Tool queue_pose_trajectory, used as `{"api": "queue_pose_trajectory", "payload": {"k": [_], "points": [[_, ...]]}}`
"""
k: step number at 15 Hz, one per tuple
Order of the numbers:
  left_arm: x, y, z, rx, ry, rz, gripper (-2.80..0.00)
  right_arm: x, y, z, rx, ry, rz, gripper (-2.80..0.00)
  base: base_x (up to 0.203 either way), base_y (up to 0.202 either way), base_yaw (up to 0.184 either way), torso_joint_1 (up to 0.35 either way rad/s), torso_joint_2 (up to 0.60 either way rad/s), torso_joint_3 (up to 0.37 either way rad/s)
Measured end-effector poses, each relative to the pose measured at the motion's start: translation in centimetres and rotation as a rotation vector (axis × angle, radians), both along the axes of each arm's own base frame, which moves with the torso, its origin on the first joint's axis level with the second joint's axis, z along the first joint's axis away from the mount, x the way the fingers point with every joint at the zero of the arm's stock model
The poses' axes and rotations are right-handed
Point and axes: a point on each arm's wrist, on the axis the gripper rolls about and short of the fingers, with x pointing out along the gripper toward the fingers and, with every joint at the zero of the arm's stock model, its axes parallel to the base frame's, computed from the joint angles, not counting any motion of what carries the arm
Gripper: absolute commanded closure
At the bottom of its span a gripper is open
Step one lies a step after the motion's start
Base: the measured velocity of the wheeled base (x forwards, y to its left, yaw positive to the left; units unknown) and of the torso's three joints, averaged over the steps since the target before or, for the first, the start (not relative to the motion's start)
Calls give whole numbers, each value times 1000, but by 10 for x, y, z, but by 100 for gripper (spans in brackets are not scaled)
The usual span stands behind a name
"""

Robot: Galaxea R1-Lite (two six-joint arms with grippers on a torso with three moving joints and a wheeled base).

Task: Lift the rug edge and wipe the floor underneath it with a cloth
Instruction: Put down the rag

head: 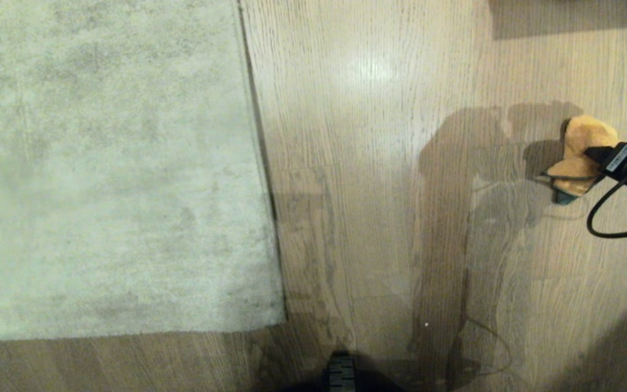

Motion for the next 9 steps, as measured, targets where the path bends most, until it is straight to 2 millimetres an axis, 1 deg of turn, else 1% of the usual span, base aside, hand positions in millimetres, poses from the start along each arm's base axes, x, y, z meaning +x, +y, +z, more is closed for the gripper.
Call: {"api": "queue_pose_trajectory", "payload": {"k": [5, 9], "points": [[0, 0, 0, 0, 0, 0, 0, -32, 8, 2, -51, 8, 8, -280, 0, 0, 0, 0, 0, 0], [0, 0, 0, 0, 0, 0, 0, -66, 17, -2, -97, 22, 15, -280, 0, 0, 0, 0, 0, 0]]}}
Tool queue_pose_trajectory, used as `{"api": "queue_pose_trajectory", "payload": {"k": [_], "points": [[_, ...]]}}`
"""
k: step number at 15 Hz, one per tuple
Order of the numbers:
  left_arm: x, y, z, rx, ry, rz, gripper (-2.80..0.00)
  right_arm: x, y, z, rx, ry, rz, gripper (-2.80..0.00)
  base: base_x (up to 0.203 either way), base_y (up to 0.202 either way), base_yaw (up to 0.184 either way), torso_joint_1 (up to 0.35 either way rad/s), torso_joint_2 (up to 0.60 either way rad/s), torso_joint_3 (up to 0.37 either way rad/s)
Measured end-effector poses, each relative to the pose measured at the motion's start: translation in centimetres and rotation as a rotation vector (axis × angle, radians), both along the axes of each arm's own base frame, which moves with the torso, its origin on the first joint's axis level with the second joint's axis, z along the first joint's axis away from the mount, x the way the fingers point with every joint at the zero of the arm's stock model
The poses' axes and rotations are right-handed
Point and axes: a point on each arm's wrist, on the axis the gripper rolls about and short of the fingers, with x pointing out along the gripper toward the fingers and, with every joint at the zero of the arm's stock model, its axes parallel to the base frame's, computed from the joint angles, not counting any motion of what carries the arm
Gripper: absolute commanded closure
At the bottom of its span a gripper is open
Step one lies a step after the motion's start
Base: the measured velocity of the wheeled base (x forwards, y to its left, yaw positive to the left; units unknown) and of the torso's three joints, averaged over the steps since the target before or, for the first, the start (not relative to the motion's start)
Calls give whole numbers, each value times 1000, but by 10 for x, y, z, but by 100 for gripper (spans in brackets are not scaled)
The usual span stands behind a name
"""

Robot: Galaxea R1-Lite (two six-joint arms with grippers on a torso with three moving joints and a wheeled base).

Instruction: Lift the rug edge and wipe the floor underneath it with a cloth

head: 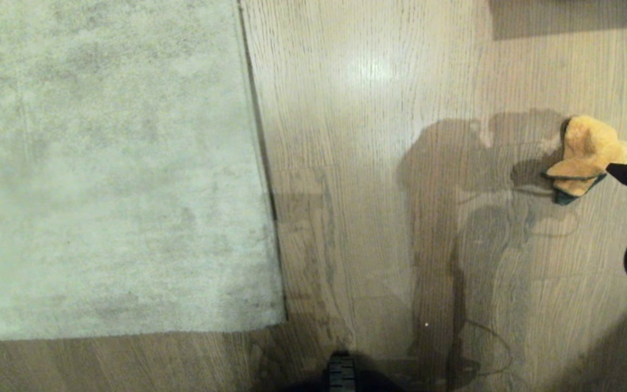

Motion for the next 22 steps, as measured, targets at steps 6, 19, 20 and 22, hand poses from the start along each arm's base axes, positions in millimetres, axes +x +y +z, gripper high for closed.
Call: {"api": "queue_pose_trajectory", "payload": {"k": [6, 19, 20, 22], "points": [[0, 0, 0, 0, 0, 0, 0, -57, 17, -14, -53, 9, 21, 0, 0, 0, 0, 0, 0, 0], [0, 0, 0, 0, 0, 0, 0, -166, 60, -70, -257, -57, 316, 0, 0, 0, 0, 0, 0, 0], [0, 0, 0, 0, 0, 0, 0, -175, 62, -77, -264, -77, 343, 0, 0, 0, 0, 0, 0, 0], [0, 0, 0, 0, 0, 0, 0, -189, 63, -91, -289, -104, 380, 0, 0, 0, 0, 0, 0, 0]]}}
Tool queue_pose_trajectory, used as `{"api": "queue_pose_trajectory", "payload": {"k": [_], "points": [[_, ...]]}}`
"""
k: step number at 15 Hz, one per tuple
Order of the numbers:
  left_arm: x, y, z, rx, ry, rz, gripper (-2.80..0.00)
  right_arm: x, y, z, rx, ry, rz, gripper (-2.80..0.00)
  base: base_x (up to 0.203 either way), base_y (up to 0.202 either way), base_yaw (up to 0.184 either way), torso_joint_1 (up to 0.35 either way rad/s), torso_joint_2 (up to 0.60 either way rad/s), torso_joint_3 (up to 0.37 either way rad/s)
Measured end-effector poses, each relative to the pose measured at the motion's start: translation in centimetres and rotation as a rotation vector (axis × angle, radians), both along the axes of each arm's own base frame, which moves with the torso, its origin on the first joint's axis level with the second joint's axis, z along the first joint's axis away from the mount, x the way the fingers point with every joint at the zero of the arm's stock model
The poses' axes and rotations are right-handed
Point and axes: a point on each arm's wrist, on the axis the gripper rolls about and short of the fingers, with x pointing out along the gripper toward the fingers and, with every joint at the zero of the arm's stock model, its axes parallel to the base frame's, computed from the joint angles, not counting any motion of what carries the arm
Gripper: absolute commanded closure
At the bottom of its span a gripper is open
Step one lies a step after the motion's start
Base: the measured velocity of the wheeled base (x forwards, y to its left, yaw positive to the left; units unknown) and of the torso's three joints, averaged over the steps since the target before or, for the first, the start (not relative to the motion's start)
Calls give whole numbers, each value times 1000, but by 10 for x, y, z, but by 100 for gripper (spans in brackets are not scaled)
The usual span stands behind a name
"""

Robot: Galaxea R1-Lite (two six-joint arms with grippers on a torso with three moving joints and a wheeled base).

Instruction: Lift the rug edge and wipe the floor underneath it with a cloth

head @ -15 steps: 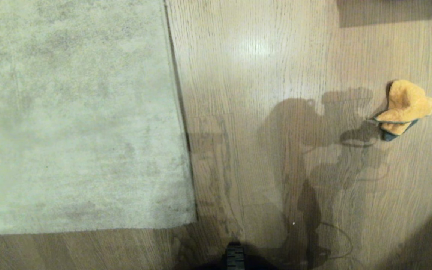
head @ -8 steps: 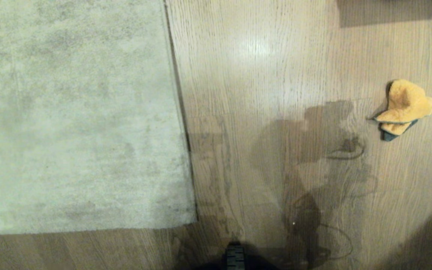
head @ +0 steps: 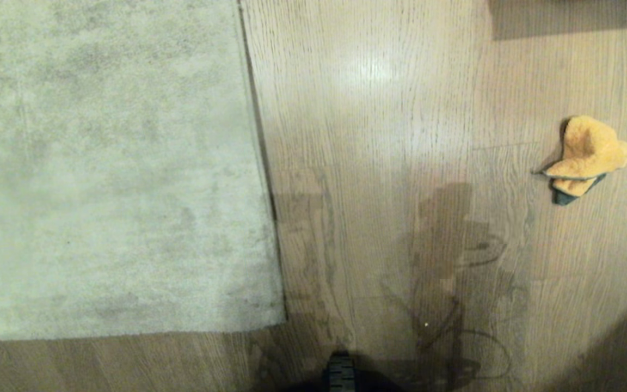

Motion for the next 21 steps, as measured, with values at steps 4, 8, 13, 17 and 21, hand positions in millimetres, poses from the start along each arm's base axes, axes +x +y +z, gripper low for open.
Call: {"api": "queue_pose_trajectory", "payload": {"k": [4, 8, 13, 17, 21], "points": [[0, 0, 0, 0, 0, -1, 0, -23, -1, -21, -28, -10, 74, 0, 0, 0, 0, 0, 0, 0], [0, 0, 0, 0, 0, -1, 0, -32, -2, -38, -27, 67, 106, 0, 0, 0, 0, 0, 0, 0], [0, 0, 0, 0, 0, 0, 0, -34, -3, -44, 17, 114, 189, 0, 0, 0, 0, 0, 0, 0], [0, 0, 0, 0, 0, 0, 0, -34, -4, -44, 115, 123, 213, 0, 0, 0, 0, 0, 0, 0], [0, 0, 0, 0, 0, 0, 0, -34, -4, -45, 190, 133, 214, 0, 0, 0, 0, 0, 0, 0]]}}
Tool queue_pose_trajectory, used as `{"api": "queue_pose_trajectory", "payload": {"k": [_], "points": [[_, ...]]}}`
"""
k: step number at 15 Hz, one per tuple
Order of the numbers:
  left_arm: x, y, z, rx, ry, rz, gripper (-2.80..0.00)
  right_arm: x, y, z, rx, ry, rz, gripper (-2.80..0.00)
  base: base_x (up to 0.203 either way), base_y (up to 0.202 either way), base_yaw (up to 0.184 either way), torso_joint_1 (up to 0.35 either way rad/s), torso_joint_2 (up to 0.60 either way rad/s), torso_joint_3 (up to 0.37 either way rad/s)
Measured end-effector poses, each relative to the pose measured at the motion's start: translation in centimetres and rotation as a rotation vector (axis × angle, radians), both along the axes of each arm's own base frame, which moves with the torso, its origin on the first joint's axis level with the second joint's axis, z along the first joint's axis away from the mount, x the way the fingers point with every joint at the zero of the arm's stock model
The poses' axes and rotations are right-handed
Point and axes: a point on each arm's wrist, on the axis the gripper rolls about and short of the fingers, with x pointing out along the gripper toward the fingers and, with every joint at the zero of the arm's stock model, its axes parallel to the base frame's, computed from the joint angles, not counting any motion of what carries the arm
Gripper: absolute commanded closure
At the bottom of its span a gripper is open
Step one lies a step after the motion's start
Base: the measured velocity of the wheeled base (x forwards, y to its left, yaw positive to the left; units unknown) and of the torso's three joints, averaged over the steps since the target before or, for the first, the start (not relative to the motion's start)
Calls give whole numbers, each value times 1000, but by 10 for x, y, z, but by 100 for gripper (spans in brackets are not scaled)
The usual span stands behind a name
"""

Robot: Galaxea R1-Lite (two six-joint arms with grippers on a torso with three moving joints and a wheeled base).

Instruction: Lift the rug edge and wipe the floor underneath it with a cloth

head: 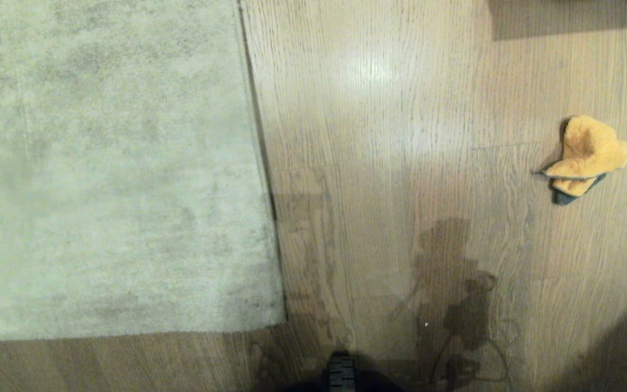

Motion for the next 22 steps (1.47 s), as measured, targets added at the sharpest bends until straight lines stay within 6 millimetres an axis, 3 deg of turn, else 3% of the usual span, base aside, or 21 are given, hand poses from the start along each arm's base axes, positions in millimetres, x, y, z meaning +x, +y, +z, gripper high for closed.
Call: {"api": "queue_pose_trajectory", "payload": {"k": [5, 11, 22], "points": [[0, 0, 0, 0, 0, 0, 0, 0, 0, -1, -17, 4, -89, 0, 0, 0, 0, 0, 0, 0], [0, 0, 0, 0, 0, 0, 0, -3, 1, -6, -194, 28, -264, 0, 0, 0, 0, 0, 0, 0], [0, 0, 0, 0, 0, 0, 0, -25, 2, -18, -181, -137, -239, 0, 0, 0, 0, 0, 0, 0]]}}
